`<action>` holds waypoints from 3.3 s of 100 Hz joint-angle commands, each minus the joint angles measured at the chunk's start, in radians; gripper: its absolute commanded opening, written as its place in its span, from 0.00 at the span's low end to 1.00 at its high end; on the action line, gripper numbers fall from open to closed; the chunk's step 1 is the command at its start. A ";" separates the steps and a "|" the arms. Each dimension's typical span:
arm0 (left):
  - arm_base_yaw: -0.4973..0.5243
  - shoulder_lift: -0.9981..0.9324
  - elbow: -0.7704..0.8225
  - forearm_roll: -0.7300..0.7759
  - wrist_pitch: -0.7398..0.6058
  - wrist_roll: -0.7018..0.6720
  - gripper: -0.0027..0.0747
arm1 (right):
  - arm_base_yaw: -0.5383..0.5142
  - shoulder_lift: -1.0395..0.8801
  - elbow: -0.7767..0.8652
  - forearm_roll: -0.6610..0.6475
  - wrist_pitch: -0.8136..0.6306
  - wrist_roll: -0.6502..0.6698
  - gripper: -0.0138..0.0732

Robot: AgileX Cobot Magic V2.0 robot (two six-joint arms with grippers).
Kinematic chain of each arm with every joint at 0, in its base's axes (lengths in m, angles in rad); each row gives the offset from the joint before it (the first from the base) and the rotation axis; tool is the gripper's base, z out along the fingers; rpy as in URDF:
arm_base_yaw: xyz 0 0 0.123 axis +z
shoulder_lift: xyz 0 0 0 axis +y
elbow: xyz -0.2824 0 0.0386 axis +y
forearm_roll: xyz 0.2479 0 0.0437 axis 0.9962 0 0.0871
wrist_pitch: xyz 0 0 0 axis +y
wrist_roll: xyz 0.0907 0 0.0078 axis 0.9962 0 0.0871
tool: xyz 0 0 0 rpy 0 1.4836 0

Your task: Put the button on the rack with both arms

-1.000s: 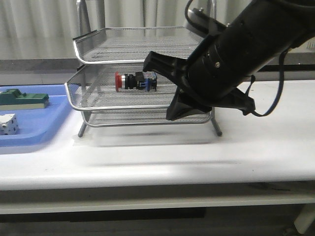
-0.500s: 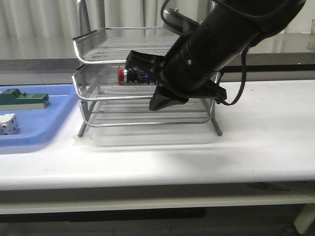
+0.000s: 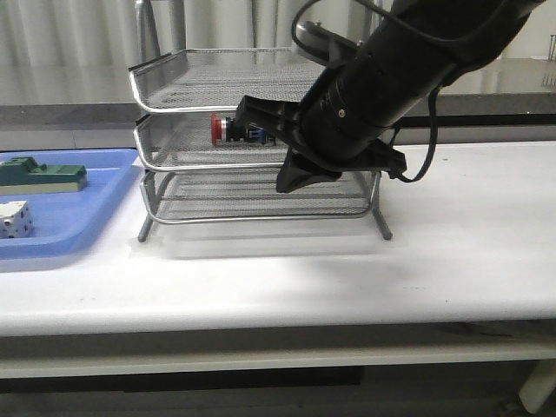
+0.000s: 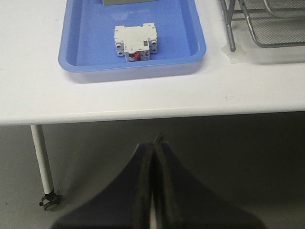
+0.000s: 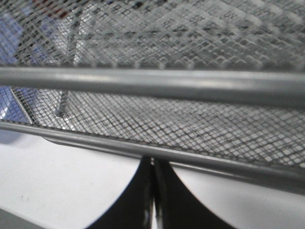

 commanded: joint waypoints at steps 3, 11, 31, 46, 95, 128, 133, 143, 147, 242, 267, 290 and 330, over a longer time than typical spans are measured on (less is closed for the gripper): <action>0.003 0.006 -0.028 0.012 -0.065 -0.011 0.01 | -0.006 -0.050 -0.032 -0.008 0.010 -0.014 0.08; 0.003 0.006 -0.028 0.012 -0.065 -0.011 0.01 | -0.006 -0.061 -0.032 -0.008 0.050 -0.014 0.08; 0.003 0.006 -0.028 0.012 -0.065 -0.011 0.01 | -0.006 -0.133 -0.030 -0.008 0.088 -0.014 0.08; 0.003 0.006 -0.028 0.012 -0.065 -0.011 0.01 | -0.006 -0.198 -0.027 -0.024 0.144 -0.014 0.08; 0.003 0.006 -0.028 0.012 -0.065 -0.011 0.01 | -0.071 -0.477 0.213 -0.154 0.179 -0.014 0.09; 0.003 0.006 -0.028 0.012 -0.065 -0.011 0.01 | -0.243 -0.765 0.385 -0.262 0.171 -0.014 0.09; 0.003 0.006 -0.028 0.012 -0.065 -0.011 0.01 | -0.267 -0.806 0.404 -0.277 0.171 -0.014 0.09; 0.003 0.006 -0.028 0.012 -0.065 -0.011 0.01 | -0.309 -0.885 0.433 -0.323 0.185 -0.014 0.09; 0.003 0.006 -0.028 0.012 -0.065 -0.011 0.01 | -0.322 -0.920 0.444 -0.340 0.200 -0.014 0.09; 0.003 0.006 -0.028 0.012 -0.065 -0.011 0.01 | -0.483 -1.386 0.510 -0.427 0.445 -0.014 0.09; 0.003 0.006 -0.028 0.012 -0.065 -0.011 0.01 | -0.482 -1.386 0.510 -0.427 0.436 -0.014 0.09; 0.003 0.006 -0.028 0.012 -0.065 -0.011 0.01 | -0.482 -1.388 0.510 -0.434 0.416 -0.011 0.09; 0.003 0.006 -0.028 0.012 -0.065 -0.011 0.01 | -0.482 -1.548 0.734 -0.678 0.190 0.239 0.09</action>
